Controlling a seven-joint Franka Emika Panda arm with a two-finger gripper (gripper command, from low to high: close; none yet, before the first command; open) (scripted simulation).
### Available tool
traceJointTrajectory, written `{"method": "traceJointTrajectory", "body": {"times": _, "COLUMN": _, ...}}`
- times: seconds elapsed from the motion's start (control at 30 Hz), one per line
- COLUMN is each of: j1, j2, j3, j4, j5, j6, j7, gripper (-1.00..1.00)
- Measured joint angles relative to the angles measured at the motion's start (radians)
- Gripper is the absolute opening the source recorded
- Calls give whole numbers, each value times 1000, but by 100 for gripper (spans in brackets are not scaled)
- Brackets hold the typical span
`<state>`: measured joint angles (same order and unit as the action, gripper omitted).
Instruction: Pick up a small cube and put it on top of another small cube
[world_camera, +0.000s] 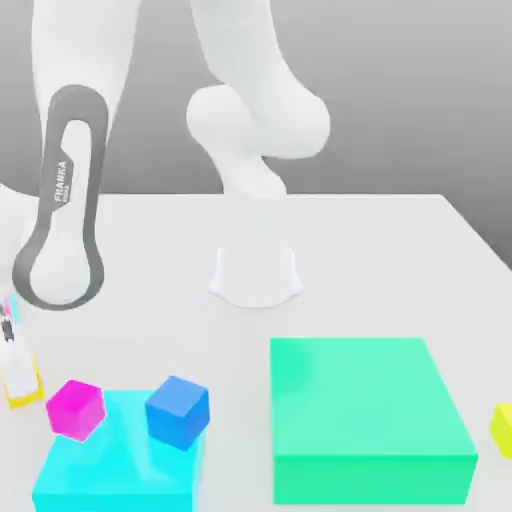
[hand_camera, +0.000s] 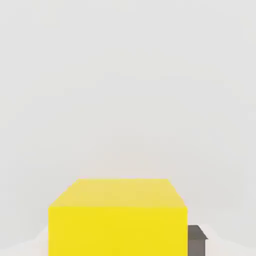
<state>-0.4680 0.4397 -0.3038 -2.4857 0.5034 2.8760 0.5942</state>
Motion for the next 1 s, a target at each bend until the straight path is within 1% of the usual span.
{"method": "traceJointTrajectory", "body": {"times": 0.07, "j1": 22, "j2": -31, "j3": -29, "j4": -9, "j5": -35, "j6": -20, "j7": 26, "gripper": -100}}
{"method": "traceJointTrajectory", "body": {"times": 0.23, "j1": 110, "j2": -175, "j3": -151, "j4": -48, "j5": -194, "j6": -118, "j7": 145, "gripper": -100}}
{"method": "traceJointTrajectory", "body": {"times": 0.27, "j1": 113, "j2": -198, "j3": -160, "j4": -31, "j5": -223, "j6": -131, "j7": 144, "gripper": -100}}
{"method": "traceJointTrajectory", "body": {"times": 0.43, "j1": 196, "j2": -338, "j3": -99, "j4": 9, "j5": -370, "j6": -237, "j7": 5, "gripper": -100}}
{"method": "traceJointTrajectory", "body": {"times": 0.6, "j1": 373, "j2": -478, "j3": -19, "j4": 0, "j5": -495, "j6": -346, "j7": -164, "gripper": -100}}
{"method": "traceJointTrajectory", "body": {"times": 0.67, "j1": 423, "j2": -537, "j3": 12, "j4": -11, "j5": -545, "j6": -392, "j7": -236, "gripper": -100}}
{"method": "traceJointTrajectory", "body": {"times": 0.73, "j1": 469, "j2": -567, "j3": 49, "j4": -58, "j5": -550, "j6": -427, "j7": -300, "gripper": -100}}
{"method": "traceJointTrajectory", "body": {"times": 0.8, "j1": 491, "j2": -530, "j3": 62, "j4": -86, "j5": -531, "j6": -387, "j7": -332, "gripper": -100}}
{"method": "traceJointTrajectory", "body": {"times": 0.87, "j1": 502, "j2": -470, "j3": 62, "j4": -103, "j5": -508, "j6": -316, "j7": -354, "gripper": -100}}
{"method": "traceJointTrajectory", "body": {"times": 0.9, "j1": 511, "j2": -441, "j3": 55, "j4": -110, "j5": -497, "j6": -282, "j7": -363, "gripper": 100}}
{"method": "traceJointTrajectory", "body": {"times": 1.0, "j1": 520, "j2": -441, "j3": 55, "j4": -110, "j5": -497, "j6": -282, "j7": -363, "gripper": 100}}
